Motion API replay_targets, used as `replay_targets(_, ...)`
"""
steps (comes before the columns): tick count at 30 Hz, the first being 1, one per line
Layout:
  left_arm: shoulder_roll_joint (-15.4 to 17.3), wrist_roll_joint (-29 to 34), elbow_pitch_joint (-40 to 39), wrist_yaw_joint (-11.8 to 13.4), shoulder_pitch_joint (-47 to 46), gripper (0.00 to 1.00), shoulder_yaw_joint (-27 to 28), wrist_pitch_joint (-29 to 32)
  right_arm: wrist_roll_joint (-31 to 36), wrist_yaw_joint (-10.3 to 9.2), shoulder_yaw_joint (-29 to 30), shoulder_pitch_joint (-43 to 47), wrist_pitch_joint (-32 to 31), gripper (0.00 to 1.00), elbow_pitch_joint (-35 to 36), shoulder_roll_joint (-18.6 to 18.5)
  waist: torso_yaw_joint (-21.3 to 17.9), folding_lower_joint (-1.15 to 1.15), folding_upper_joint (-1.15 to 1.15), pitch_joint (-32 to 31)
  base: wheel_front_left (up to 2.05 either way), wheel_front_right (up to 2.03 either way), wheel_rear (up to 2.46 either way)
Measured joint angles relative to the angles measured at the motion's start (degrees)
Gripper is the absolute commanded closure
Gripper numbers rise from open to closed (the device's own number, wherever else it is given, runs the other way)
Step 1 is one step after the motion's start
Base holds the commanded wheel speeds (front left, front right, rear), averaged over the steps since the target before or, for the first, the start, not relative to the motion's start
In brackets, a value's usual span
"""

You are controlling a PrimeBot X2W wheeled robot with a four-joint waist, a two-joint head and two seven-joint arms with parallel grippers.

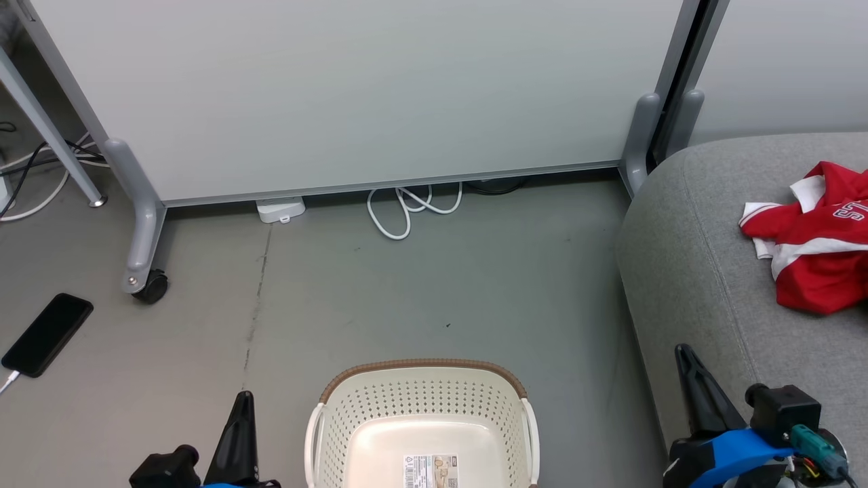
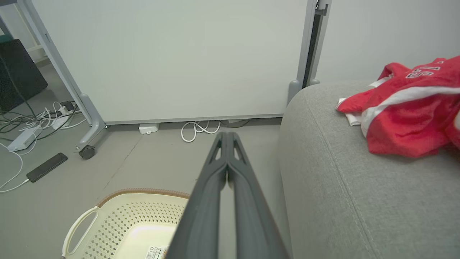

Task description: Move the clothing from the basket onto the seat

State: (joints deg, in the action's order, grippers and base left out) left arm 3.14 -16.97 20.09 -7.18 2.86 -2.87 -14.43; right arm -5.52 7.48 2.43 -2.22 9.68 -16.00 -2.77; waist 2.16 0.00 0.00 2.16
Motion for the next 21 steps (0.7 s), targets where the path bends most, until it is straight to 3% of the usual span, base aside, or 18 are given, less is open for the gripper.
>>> replay_targets(21,0.05,-21.12,-1.37,0.00,-1.35,1.00,2.05,5.49,-23.79,0.00,1.01,-0.18,-4.35,1.00,0.31,0.03,-0.39,0.00,0.00,-0.35,0.00,0.00,0.00)
